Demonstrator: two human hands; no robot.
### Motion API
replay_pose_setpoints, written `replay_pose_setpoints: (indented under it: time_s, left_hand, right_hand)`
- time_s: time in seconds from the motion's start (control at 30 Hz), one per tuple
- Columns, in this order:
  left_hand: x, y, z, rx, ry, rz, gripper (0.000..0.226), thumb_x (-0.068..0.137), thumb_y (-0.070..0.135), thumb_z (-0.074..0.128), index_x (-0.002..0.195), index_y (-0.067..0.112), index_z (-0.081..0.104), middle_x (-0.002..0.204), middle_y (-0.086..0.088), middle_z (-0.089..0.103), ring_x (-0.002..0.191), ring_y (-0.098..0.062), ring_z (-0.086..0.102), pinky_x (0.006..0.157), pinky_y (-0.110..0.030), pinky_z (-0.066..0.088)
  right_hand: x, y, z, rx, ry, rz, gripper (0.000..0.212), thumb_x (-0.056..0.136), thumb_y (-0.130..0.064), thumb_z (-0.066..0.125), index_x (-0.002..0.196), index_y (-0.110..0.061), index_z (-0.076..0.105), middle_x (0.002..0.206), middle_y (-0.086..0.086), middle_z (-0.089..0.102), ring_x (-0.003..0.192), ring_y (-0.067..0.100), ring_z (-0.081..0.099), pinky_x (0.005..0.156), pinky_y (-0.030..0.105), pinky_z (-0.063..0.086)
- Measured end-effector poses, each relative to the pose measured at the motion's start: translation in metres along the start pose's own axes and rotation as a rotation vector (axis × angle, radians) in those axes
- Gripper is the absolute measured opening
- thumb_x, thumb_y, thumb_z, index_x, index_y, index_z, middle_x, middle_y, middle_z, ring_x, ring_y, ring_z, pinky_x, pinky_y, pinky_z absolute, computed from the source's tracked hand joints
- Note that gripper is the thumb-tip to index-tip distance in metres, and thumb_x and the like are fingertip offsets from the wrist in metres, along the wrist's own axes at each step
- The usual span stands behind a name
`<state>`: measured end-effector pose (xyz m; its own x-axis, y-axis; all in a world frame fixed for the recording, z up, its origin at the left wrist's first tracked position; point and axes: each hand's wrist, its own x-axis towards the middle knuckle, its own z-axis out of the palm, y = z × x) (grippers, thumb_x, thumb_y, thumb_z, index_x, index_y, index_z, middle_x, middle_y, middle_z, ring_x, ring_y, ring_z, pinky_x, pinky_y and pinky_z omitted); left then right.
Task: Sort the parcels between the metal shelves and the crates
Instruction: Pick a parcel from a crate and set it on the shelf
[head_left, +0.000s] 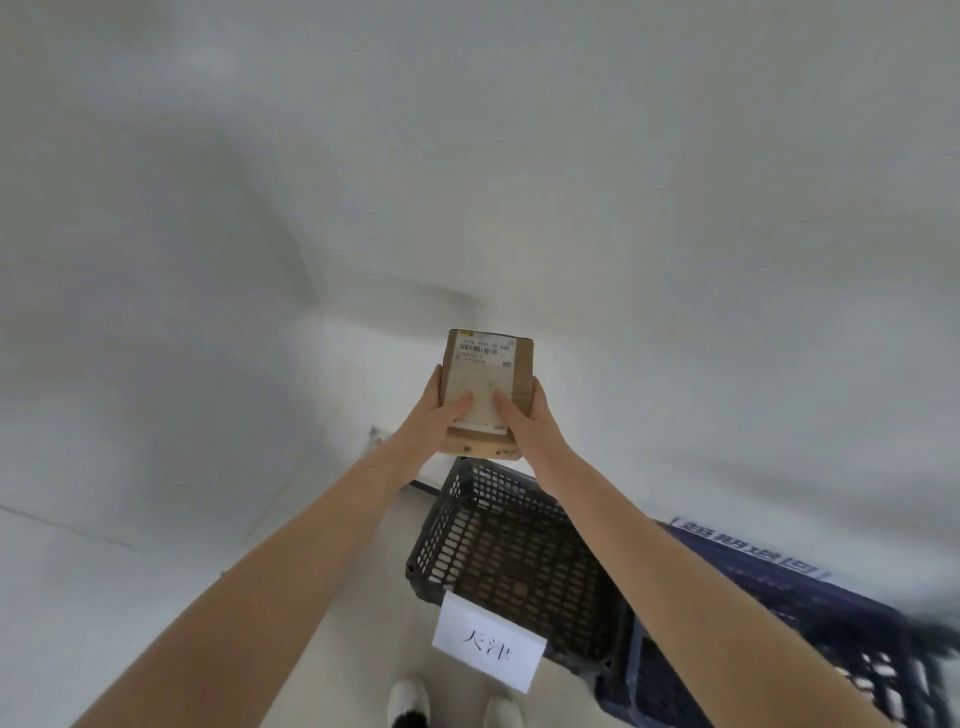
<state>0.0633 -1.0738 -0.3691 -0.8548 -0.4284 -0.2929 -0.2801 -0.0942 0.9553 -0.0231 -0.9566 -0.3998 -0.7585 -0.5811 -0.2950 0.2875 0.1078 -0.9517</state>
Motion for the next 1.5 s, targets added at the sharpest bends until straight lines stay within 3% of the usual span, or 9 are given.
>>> replay_pose_setpoints:
  time_s: [0.1,0.27,0.33,0.43,0.63,0.83,0.9,1.0,1.5]
  left_hand:
    - [0.032,-0.029,0.0,0.027,-0.089,-0.075,0.037,0.099,0.018,0.054,0.134,0.027,0.044,0.121,0.008,0.064,0.108,-0.014,0.065,0.069,-0.02,0.056]
    - [0.082,-0.101,0.0,0.073,-0.234,-0.248,0.043,0.099,0.021,0.054,0.136,0.032,0.036,0.124,0.011,0.059,0.115,-0.014,0.059,0.074,-0.019,0.053]
    - [0.101,-0.138,0.001,0.082,-0.253,-0.295,0.043,0.099,0.015,0.052,0.134,0.03,0.034,0.119,0.012,0.056,0.106,-0.007,0.058,0.068,-0.014,0.054]
    - [0.127,-0.2,0.004,0.112,-0.269,-0.347,0.039,0.099,0.009,0.05,0.126,0.032,0.033,0.112,0.015,0.054,0.097,-0.001,0.055,0.066,-0.011,0.054]
    - [0.174,-0.338,0.004,0.24,-0.178,-0.442,0.053,0.099,0.019,0.054,0.147,0.013,0.033,0.141,-0.004,0.05,0.126,-0.022,0.052,0.074,-0.017,0.048]
    - [0.211,-0.449,0.004,0.307,-0.085,-0.435,0.05,0.096,0.019,0.059,0.142,0.009,0.041,0.135,-0.003,0.054,0.121,-0.02,0.055,0.068,-0.014,0.052]
    - [0.225,-0.477,0.004,0.374,-0.091,-0.419,0.049,0.096,0.023,0.06,0.14,0.011,0.044,0.136,-0.003,0.056,0.12,-0.02,0.057,0.076,-0.019,0.054]
    - [0.244,-0.507,0.006,0.434,-0.081,-0.44,0.049,0.094,0.028,0.062,0.138,0.014,0.047,0.134,-0.007,0.059,0.118,-0.024,0.06,0.086,-0.034,0.055]
    - [0.259,-0.559,0.021,0.578,0.12,-0.419,0.034,0.095,0.024,0.062,0.127,0.014,0.053,0.129,-0.005,0.062,0.116,-0.022,0.06,0.08,-0.028,0.045]
  right_hand:
    - [0.02,0.032,-0.007,-0.003,0.05,0.154,0.042,0.098,-0.034,0.06,0.133,-0.022,0.04,0.13,0.0,0.062,0.11,0.019,0.064,0.088,0.039,0.058]
    - [0.058,0.102,-0.016,-0.033,0.142,0.332,0.042,0.099,-0.03,0.06,0.136,-0.024,0.042,0.132,-0.003,0.059,0.113,0.016,0.057,0.077,0.024,0.049]
    - [0.076,0.143,-0.019,-0.032,0.161,0.398,0.043,0.098,-0.027,0.062,0.137,-0.023,0.046,0.132,-0.003,0.061,0.111,0.016,0.058,0.075,0.022,0.048]
    - [0.104,0.21,-0.024,-0.066,0.167,0.479,0.047,0.096,-0.027,0.065,0.139,-0.024,0.048,0.132,-0.002,0.061,0.113,0.017,0.058,0.089,0.03,0.049]
    - [0.144,0.341,-0.023,-0.107,0.213,0.575,0.054,0.093,-0.027,0.067,0.142,-0.023,0.045,0.135,0.0,0.059,0.122,0.022,0.056,0.106,0.043,0.048]
    - [0.187,0.441,-0.018,-0.105,0.258,0.663,0.062,0.092,-0.025,0.069,0.147,-0.02,0.042,0.14,0.004,0.056,0.127,0.025,0.054,0.106,0.042,0.047]
    - [0.199,0.465,-0.018,-0.098,0.28,0.683,0.062,0.092,-0.026,0.069,0.148,-0.02,0.041,0.14,0.003,0.055,0.128,0.026,0.053,0.105,0.041,0.046]
    - [0.21,0.497,-0.019,-0.065,0.304,0.689,0.059,0.092,-0.027,0.069,0.146,-0.02,0.043,0.141,0.004,0.056,0.128,0.025,0.053,0.103,0.039,0.045]
    - [0.229,0.547,-0.008,-0.147,0.471,0.64,0.059,0.091,-0.022,0.07,0.144,-0.019,0.043,0.139,0.005,0.058,0.126,0.025,0.057,0.106,0.041,0.048]
